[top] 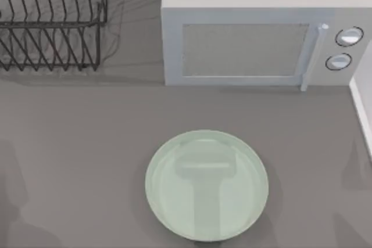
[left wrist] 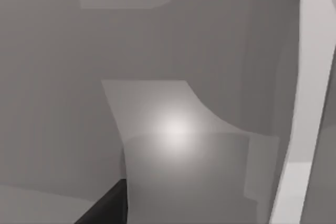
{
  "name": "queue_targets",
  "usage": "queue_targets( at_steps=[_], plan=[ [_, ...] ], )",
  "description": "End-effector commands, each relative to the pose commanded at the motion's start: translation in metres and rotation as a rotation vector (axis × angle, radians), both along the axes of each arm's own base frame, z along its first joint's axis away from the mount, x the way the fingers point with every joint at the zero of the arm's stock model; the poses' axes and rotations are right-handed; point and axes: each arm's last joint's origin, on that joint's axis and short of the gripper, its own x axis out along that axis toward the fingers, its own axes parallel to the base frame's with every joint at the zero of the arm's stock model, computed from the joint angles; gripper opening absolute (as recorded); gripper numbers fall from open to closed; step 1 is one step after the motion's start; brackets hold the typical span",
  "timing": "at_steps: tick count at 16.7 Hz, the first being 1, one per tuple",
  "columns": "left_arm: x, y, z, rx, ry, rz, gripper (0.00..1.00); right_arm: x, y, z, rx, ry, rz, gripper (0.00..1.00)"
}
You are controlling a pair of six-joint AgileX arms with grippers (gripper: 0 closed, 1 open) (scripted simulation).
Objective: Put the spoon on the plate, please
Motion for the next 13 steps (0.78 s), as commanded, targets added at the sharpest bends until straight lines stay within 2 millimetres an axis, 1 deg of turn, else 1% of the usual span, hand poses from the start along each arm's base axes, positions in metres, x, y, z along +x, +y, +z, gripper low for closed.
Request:
queue_targets(
  at_steps=[5, 6, 7, 9, 11, 13],
  plan=[
    [0.000, 0.000, 0.000, 0.000, 0.000, 0.000, 0.00, 0.000, 0.000, 0.000, 0.000, 0.000, 0.000, 1.00],
    [0.001, 0.000, 0.022, -0.002, -0.034, 0.000, 0.00, 0.000, 0.000, 0.000, 0.000, 0.000, 0.000, 1.00],
    [0.001, 0.001, 0.022, -0.002, -0.034, 0.000, 0.00, 0.000, 0.000, 0.000, 0.000, 0.000, 0.000, 1.00],
    [0.004, 0.002, 0.032, 0.001, -0.039, 0.001, 0.00, 0.000, 0.000, 0.000, 0.000, 0.000, 0.000, 1.00],
    [0.006, 0.004, 0.047, -0.001, -0.036, -0.002, 0.00, 0.000, 0.000, 0.000, 0.000, 0.000, 0.000, 1.00],
    [0.006, 0.004, 0.067, -0.008, -0.024, -0.004, 0.00, 0.000, 0.000, 0.000, 0.000, 0.000, 0.000, 1.00]
  ],
)
